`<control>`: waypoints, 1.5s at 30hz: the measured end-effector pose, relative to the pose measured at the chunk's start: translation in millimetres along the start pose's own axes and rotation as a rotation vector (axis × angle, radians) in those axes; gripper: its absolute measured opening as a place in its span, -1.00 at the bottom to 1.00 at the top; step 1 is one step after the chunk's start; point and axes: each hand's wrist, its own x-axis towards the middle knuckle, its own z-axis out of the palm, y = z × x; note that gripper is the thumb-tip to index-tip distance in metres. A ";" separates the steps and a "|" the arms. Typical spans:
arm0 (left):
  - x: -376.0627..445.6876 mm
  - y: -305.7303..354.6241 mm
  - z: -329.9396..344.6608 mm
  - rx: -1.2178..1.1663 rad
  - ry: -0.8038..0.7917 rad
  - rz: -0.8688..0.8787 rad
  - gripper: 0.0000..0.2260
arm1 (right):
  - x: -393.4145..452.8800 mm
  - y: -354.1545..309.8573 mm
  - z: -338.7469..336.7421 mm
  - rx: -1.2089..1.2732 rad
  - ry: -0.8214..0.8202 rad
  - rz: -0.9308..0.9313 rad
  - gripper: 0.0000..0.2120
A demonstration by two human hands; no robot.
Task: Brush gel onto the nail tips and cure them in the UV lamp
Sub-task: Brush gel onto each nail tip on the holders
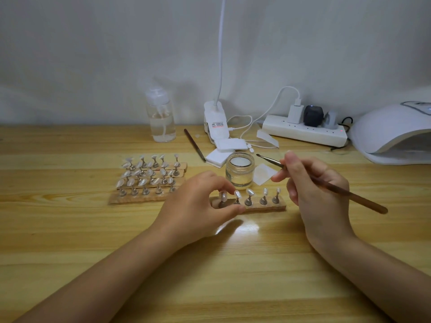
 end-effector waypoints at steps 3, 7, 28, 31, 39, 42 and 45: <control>0.7 -0.1 7.1 -0.106 0.031 -0.005 -0.87 | 5.8 -1.6 -1.1 -0.010 0.003 -0.006 -0.85; 1.7 -1.0 11.6 -0.221 0.065 -0.041 -0.88 | 19.4 -6.2 -0.8 -0.048 -0.011 -0.024 -0.77; -5.7 5.8 11.1 -0.174 0.090 0.078 -0.88 | 78.7 17.6 36.6 -0.864 -0.161 -0.300 -0.51; -5.8 9.8 7.6 -0.245 0.176 0.153 -0.83 | 78.6 16.1 36.0 -0.857 -0.160 -0.324 -0.52; -5.5 10.9 0.4 -0.436 0.332 0.153 -0.85 | 83.8 6.1 18.3 -0.483 0.061 -0.193 -0.58; -2.4 8.6 1.8 -0.510 0.362 0.084 -0.93 | 82.3 12.4 13.8 -0.427 0.091 -0.150 -0.58; -0.7 4.8 2.8 -0.632 0.380 -0.004 -0.94 | 80.6 15.2 12.5 -0.391 0.105 -0.136 -0.58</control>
